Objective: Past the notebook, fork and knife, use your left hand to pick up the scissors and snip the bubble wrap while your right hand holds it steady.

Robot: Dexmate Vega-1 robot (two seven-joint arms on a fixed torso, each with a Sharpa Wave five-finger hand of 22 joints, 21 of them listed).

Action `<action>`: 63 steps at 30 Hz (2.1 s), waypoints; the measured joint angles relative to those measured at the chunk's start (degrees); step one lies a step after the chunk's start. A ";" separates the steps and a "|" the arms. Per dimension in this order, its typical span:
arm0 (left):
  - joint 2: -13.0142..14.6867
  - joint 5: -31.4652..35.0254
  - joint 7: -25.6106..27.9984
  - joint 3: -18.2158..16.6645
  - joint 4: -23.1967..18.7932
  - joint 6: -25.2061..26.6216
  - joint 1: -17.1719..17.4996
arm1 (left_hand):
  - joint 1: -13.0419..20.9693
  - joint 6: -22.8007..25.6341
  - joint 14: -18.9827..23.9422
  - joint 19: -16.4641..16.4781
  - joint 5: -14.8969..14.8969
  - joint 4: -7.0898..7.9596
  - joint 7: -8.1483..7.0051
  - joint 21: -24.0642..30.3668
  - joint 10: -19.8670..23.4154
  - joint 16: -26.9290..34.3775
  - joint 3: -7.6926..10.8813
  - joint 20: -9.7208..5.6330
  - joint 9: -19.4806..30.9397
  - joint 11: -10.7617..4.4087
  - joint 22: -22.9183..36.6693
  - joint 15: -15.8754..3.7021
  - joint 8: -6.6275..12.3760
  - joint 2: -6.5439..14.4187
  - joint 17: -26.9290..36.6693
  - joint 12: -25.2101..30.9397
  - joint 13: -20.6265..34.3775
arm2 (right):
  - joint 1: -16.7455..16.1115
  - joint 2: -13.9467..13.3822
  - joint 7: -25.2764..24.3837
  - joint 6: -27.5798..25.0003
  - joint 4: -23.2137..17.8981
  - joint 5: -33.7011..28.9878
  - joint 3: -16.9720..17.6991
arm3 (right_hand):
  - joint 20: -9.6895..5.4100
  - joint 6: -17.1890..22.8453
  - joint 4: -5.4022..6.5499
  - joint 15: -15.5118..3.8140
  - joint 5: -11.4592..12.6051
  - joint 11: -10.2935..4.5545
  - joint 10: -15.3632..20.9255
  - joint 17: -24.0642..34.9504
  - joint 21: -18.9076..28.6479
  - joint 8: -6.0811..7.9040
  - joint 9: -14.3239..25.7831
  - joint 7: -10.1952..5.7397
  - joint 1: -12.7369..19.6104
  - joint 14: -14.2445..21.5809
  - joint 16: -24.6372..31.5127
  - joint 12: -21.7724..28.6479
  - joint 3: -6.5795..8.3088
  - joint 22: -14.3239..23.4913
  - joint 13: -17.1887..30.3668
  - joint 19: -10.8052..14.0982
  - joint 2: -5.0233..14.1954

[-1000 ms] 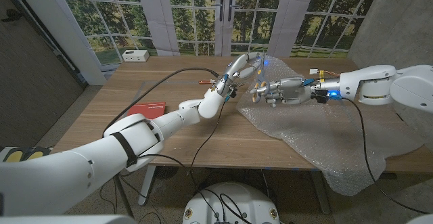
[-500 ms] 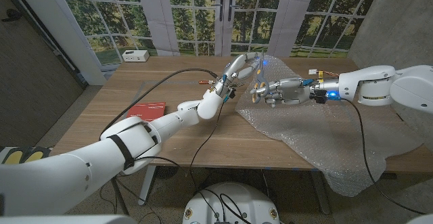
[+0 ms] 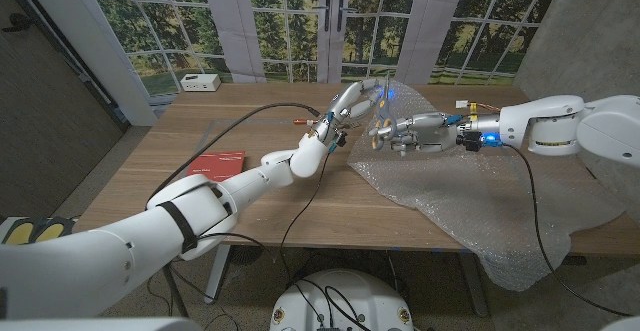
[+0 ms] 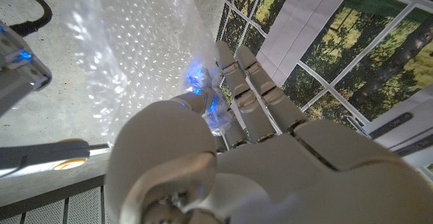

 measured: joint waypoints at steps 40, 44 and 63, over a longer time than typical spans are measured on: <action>2.05 -0.17 -2.72 -2.65 -6.12 3.84 3.87 | -0.25 0.00 0.00 -0.20 -0.17 -0.16 0.02 0.88 0.38 0.00 0.17 0.21 0.01 0.23 0.00 0.00 -0.41 -0.21 0.27 -0.22 0.03 | -3.37 0.53 -0.66 1.08 -0.26 0.35 3.14 | 0.00 0.29 0.53 -0.11 -0.19 0.10 0.10 0.22 -0.01 -5.06 1.50 0.30 -1.35 0.51 1.34 0.00 3.01 0.62 -0.24 0.00 -1.34; 2.01 -0.09 -2.60 -2.68 -5.87 3.74 3.85 | -0.55 0.00 0.00 -0.20 -0.17 -0.16 0.01 0.88 0.48 0.00 0.16 0.21 0.01 0.13 0.00 0.00 -0.41 -0.07 0.27 -0.35 0.03 | -3.24 0.68 -0.65 1.08 -0.31 0.28 2.92 | -0.35 1.67 0.14 -0.12 -0.14 -0.38 0.58 0.14 -0.01 -7.24 0.20 0.32 -3.81 0.94 1.73 -0.17 2.21 0.43 -0.29 0.40 -3.76; 1.84 0.17 -2.17 -2.70 -5.40 3.25 3.53 | -0.55 0.43 0.00 -0.41 -0.17 -0.32 0.17 1.43 0.46 0.00 0.33 0.00 0.01 0.14 0.00 0.00 -0.61 -0.07 0.26 -0.41 0.01 | -3.37 1.26 0.46 2.34 -0.82 -1.04 2.17 | -0.30 -2.87 3.11 -0.30 0.99 -1.23 2.06 0.11 -0.25 -8.91 -5.71 1.75 -13.43 1.14 2.30 -0.52 -3.94 -0.29 -0.51 2.58 -10.84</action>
